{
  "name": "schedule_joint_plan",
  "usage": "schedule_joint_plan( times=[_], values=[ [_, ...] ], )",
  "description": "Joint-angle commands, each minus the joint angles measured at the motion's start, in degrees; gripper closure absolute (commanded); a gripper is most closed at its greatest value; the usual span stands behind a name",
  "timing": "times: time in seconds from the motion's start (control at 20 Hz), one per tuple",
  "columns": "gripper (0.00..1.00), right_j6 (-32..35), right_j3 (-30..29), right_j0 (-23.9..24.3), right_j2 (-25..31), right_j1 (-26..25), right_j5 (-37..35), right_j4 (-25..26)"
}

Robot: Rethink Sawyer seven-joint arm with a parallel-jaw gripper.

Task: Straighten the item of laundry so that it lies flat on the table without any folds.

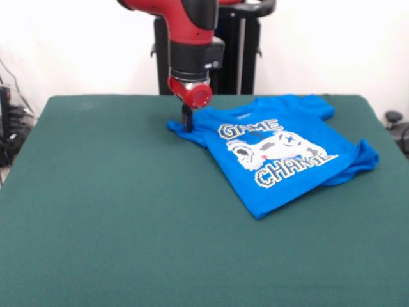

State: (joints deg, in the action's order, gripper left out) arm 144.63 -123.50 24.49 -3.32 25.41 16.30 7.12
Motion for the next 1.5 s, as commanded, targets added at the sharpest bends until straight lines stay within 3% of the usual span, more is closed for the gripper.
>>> schedule_joint_plan(
  times=[0.05,0.45,1.2,1.5],
  values=[
    [1.00,7.7,8.6,-3.9,2.3,-0.5,1.9,-6.4],
    [1.00,6.9,8.4,-9.5,-3.2,1.8,5.3,-9.2],
    [1.00,8.0,6.3,-12.0,-3.3,4.3,4.6,-9.7],
    [1.00,8.7,6.9,-13.5,-4.9,1.8,10.7,-10.4]
  ],
)
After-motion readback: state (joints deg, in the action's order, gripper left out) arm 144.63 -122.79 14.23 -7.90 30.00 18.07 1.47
